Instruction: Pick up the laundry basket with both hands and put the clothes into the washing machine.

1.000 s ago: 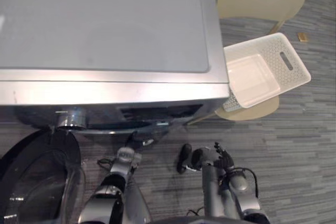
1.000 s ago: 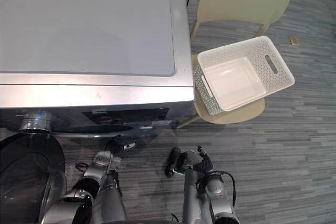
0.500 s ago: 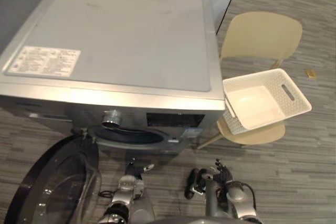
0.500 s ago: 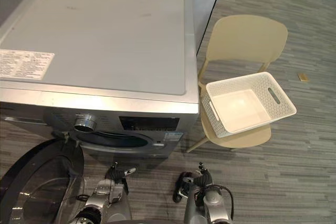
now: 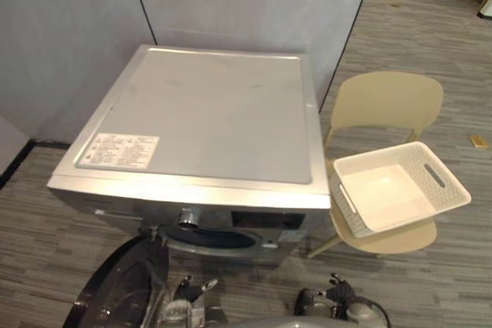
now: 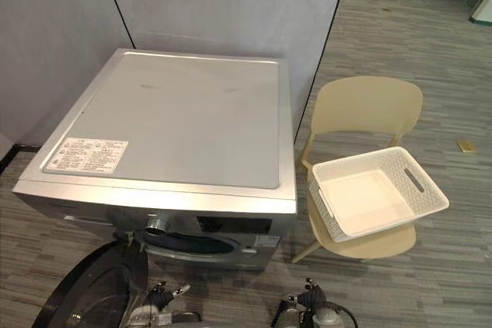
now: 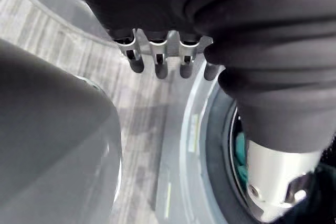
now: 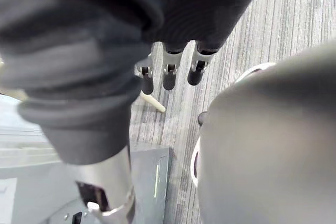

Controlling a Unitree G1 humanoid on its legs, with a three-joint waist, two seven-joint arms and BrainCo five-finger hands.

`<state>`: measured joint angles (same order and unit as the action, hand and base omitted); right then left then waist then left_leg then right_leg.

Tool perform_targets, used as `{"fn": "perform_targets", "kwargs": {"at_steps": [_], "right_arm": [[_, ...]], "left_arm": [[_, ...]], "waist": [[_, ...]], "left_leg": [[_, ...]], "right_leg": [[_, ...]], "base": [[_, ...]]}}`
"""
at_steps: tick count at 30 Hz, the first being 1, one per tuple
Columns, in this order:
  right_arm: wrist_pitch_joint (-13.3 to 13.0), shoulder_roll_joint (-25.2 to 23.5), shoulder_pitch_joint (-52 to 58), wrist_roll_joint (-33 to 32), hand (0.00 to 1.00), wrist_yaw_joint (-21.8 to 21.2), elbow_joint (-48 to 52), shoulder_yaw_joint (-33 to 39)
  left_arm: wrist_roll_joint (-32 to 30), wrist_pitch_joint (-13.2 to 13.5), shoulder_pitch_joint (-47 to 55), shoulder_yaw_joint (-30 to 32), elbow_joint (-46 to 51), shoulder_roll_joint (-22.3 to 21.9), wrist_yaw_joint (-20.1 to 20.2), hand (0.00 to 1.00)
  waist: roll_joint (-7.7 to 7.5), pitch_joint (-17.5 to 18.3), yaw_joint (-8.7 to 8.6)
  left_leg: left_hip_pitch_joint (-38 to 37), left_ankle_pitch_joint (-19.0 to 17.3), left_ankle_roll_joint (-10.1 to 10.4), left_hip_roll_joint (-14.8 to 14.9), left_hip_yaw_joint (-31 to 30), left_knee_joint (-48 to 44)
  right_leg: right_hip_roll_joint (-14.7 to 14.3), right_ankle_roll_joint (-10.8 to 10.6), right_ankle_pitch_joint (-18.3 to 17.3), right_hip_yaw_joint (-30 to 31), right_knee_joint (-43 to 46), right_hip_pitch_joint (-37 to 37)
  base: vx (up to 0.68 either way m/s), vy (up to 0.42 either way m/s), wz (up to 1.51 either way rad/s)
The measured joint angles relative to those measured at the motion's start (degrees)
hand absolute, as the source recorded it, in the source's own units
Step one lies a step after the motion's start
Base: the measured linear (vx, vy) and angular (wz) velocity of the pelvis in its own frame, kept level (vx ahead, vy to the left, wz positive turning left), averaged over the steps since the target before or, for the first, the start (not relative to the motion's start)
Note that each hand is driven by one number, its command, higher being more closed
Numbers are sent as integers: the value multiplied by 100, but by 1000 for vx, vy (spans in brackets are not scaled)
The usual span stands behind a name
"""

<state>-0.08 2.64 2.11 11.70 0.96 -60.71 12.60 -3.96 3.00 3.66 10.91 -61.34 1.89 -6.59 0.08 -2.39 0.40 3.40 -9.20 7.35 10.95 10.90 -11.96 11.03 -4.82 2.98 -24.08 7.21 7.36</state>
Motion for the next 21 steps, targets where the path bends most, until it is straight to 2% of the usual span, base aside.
{"fn": "perform_targets", "kwargs": {"at_steps": [5,9,15,21], "right_arm": [[6,2,35,-231,0,6,-201,283],[32,3,41,-512,0,11,-357,427],[41,15,72,-847,0,17,-391,501],[22,2,-10,-909,0,25,-547,486]], "left_arm": [[55,25,105,108,1,-6,-29,0],[110,128,163,177,8,4,-116,0],[232,164,200,269,2,20,-109,0],[406,212,283,248,1,61,-108,0]], "waist": [[-43,124,1],[-117,205,16],[-114,208,-1],[-152,215,-119]], "left_leg": [[-337,125,-72,-213,19,479],[-333,199,-121,-351,27,712],[-477,218,-122,-394,-25,875],[-613,219,-124,-422,-66,965]], "right_leg": [[-6,-132,333,-84,-773,-472],[-4,-184,590,-121,-1291,-584],[16,-186,589,-205,-1298,-692],[33,-186,589,-247,-1323,-807]], "base": [[77,54,5],[27,22,2],[31,12,5],[2,6,3]]}}
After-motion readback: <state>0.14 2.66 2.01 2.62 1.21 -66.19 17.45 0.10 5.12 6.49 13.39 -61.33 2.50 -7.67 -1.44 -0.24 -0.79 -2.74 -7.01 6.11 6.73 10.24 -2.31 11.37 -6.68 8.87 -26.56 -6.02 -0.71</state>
